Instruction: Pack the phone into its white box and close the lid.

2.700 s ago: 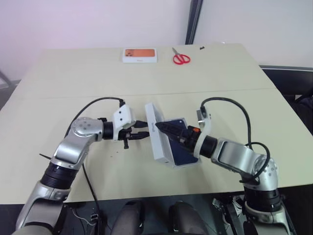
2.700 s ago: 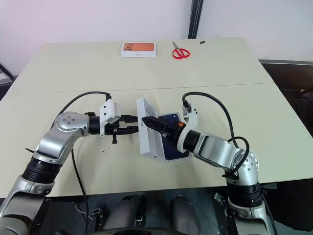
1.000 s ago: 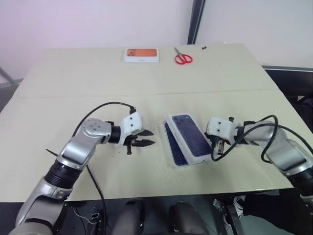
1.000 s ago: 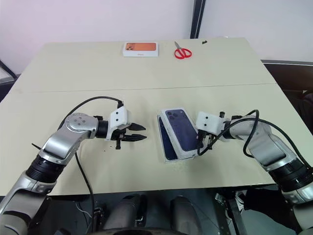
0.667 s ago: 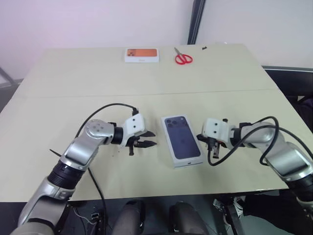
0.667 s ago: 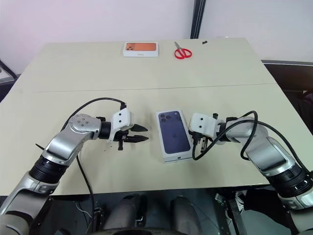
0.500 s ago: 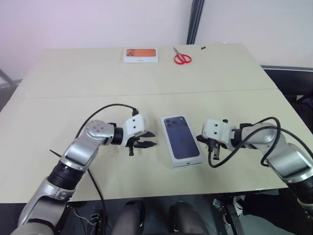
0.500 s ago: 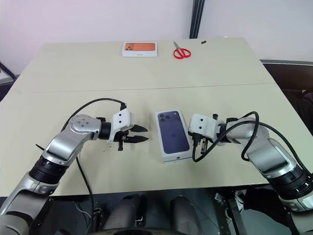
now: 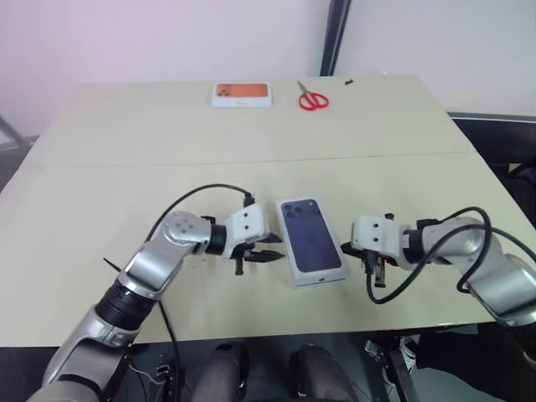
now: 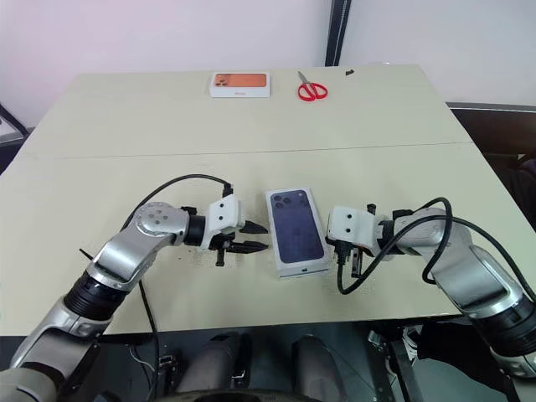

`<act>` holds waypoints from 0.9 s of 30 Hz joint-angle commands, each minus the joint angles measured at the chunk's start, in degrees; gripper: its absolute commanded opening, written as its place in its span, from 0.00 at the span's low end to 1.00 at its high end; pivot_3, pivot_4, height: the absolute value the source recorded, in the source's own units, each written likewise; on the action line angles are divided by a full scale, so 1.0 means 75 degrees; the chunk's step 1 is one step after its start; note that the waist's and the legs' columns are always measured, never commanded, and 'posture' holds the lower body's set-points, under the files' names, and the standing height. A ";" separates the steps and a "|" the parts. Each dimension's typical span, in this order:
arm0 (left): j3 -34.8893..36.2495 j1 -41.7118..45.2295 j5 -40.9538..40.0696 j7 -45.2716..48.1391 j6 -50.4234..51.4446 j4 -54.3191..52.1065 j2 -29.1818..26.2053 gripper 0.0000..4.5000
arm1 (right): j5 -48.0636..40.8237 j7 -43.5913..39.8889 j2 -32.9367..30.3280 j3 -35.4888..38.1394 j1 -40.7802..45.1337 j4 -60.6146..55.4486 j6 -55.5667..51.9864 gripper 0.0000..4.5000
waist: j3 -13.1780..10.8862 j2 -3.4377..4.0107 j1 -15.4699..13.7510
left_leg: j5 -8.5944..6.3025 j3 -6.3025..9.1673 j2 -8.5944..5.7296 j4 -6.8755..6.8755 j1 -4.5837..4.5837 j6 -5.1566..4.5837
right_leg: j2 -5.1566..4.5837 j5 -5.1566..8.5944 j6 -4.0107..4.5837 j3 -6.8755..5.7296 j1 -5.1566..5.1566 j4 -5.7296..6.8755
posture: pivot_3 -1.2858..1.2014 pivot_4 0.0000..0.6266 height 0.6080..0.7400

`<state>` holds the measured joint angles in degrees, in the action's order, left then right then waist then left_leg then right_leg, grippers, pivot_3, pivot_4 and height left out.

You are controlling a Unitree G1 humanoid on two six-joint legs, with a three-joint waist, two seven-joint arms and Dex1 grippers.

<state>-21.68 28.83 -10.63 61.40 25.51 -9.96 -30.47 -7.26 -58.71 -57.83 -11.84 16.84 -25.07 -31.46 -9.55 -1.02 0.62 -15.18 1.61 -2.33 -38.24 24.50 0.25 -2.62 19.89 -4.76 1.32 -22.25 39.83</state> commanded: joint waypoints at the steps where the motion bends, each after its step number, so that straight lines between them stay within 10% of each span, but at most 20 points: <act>1: -0.0107 0.0032 0.0003 0.0032 -0.0038 -0.0283 0.0069 0.35 | -0.0116 -0.0093 -0.0113 0.0300 -0.0012 -0.0437 -0.0031 0.01 | 0.0000 0.0000 0.0000 | 0.0000 0.0000 0.0000 -0.0001 0.0000 0.0000 | 0.0000 0.0000 0.0000 0.0000 0.0001 0.0000 | 0.52 0.24 1.00; 18: -0.0436 0.0022 0.0070 0.0138 -0.0069 -0.0469 0.0185 0.35 | -0.0331 -0.0421 -0.0194 0.0400 -0.0278 -0.1014 -0.0335 0.01 | 0.0000 0.0000 -0.0010 | 0.0000 0.0000 0.0000 -0.0004 -0.0001 0.0000 | 0.0000 0.0000 0.0000 -0.0001 0.0005 0.0001 | 0.52 0.24 1.00; 23: -0.0232 -0.0053 -0.0003 0.0108 -0.0020 -0.0500 0.0107 0.01 | -0.0272 -0.0392 -0.0175 0.0377 -0.0307 -0.0938 -0.0304 0.00 | 0.0000 0.0000 -0.0008 | 0.0000 0.0000 0.0000 -0.0004 -0.0002 0.0000 | 0.0000 0.0000 0.0000 -0.0001 0.0004 0.0001 | 0.52 0.24 1.00; 27: -0.0122 0.0063 0.0157 -0.0145 0.0155 -0.0354 0.0082 0.01 | -0.0229 -0.0346 -0.0172 0.0387 -0.0334 -0.0889 -0.0289 0.00 | 0.0000 0.0000 -0.0010 | 0.0000 0.0000 0.0000 -0.0004 -0.0002 0.0000 | 0.0000 0.0000 0.0000 -0.0001 0.0005 0.0001 | 0.52 0.24 1.00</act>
<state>-23.72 28.27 -9.43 61.28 26.16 -11.36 -30.32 -8.08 -61.11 -59.28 -9.88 14.42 -29.08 -34.53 -9.55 -1.02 0.54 -15.18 1.61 -2.34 -38.26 24.49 0.25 -2.62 19.89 -4.76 1.31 -22.20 39.84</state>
